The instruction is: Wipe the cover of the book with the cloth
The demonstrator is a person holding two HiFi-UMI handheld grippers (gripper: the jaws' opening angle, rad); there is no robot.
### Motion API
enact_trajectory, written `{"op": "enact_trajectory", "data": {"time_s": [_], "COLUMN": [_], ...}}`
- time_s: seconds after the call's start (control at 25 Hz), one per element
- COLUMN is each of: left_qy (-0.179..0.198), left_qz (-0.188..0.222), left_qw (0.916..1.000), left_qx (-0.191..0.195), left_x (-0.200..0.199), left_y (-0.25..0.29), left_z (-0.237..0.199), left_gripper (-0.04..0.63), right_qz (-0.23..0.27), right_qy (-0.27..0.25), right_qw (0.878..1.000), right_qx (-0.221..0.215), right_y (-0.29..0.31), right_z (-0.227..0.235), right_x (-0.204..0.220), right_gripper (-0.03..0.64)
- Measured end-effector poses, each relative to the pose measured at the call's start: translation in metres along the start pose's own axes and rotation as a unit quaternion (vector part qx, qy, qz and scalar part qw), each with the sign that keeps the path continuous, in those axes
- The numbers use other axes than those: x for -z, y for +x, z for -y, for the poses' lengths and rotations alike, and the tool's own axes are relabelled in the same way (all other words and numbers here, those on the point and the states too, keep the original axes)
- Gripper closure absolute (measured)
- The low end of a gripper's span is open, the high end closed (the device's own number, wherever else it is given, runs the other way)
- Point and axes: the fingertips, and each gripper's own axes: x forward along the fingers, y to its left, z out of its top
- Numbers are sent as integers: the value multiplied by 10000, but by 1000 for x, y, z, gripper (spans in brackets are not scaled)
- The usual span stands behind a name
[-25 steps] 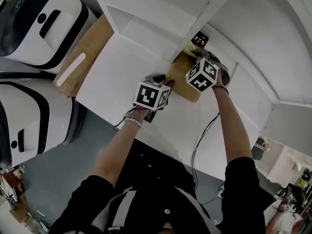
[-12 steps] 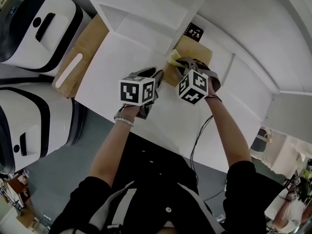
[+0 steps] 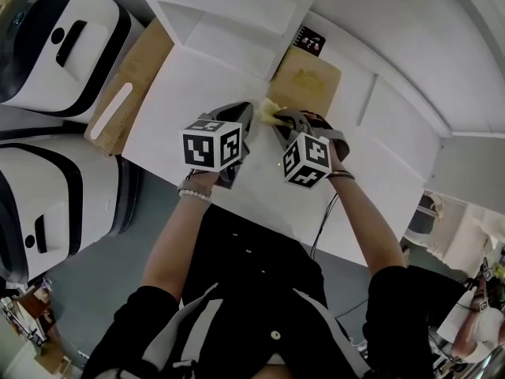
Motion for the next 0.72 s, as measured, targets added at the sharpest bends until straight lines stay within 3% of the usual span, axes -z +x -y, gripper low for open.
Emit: {"op": "enact_trajectory", "data": {"time_s": [0.16,0.36,0.52,0.72], "left_qy": [102,666,1254,1561], "left_qz": [127,110,128,293], "left_qw": [9997,9970,9908,9865], "left_qx": [160,379,491,396], "left_x": [-8,-17,-27,-43], "left_y": [-8,-12,-18,-28], "left_z": [13,35,56,70], "left_gripper": [594,594,594,594], "right_qz": [-23,28,417,765], "right_qy": [286,1011,1897,2567], "right_qw": [9995,9949,9803,9578], "right_qx": [-120,-20,354,1046], "right_y": [-14,-37,-70,-116], "right_z": [-14,-20,-10,10], "right_x": [10,25,23,24], "right_gripper": [581,581,583,581]}}
